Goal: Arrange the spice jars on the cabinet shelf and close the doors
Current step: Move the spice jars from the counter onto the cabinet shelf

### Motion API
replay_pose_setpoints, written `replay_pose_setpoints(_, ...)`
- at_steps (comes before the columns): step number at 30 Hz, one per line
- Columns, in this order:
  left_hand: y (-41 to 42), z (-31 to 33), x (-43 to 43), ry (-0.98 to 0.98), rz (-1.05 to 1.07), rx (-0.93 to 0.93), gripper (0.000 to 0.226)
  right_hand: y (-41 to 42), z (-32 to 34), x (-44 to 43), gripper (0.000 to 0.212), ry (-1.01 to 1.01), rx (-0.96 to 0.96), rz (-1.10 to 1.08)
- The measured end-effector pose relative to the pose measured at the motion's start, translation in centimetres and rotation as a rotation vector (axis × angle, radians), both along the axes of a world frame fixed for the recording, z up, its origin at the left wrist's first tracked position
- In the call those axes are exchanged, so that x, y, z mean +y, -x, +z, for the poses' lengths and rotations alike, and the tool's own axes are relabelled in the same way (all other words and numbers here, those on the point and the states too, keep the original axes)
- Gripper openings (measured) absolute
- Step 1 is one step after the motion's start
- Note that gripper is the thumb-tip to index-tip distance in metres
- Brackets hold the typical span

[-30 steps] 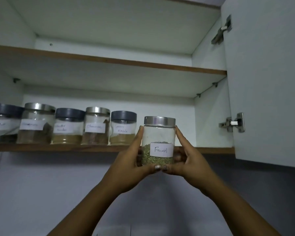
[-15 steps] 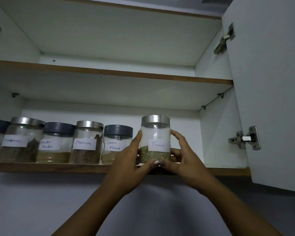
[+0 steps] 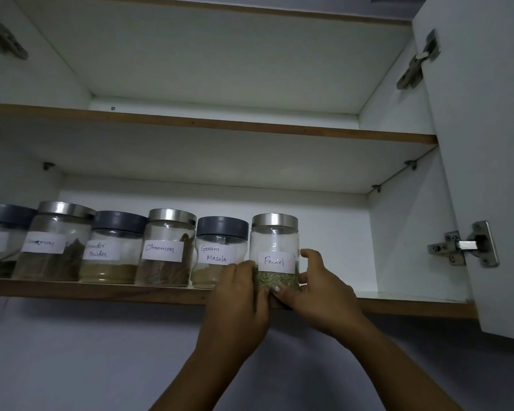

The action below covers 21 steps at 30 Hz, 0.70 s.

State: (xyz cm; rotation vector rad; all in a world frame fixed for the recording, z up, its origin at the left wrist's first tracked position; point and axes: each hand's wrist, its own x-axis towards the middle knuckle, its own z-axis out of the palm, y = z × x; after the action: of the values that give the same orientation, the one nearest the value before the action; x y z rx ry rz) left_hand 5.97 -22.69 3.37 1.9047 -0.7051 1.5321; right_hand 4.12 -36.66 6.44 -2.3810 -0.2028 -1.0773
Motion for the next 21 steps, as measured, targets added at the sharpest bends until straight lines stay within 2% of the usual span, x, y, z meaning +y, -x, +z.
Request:
replay_pose_setpoints(8,0.0,-0.2,0.4,-0.022,-0.039,0.035,0.022,-0.7,-0.4,0.7,0.078,0.007,0.011,-0.142)
replay_pose_setpoints(11,0.7,-0.5,0.9,-0.108,-0.08,0.092,0.034,-0.2,-0.7,0.8,0.082,0.045,0.001,-0.17)
replay_pose_setpoints(15,2.8,-2.4,3.3,-0.28,-0.112,0.175,0.06,1.7,-3.1,3.1,0.084,0.129,-0.136,-0.271)
replay_pose_setpoints(18,4.4,-4.9,6.6,-0.355,-0.088,0.254,0.079,3.6,-6.7,7.1,0.083,0.182,-0.205,-0.155)
replay_pose_setpoints(21,6.2,-8.4,11.8,-0.358,-0.052,0.35,0.082,5.2,-11.1,12.4,0.071,0.232,-0.099,-0.017)
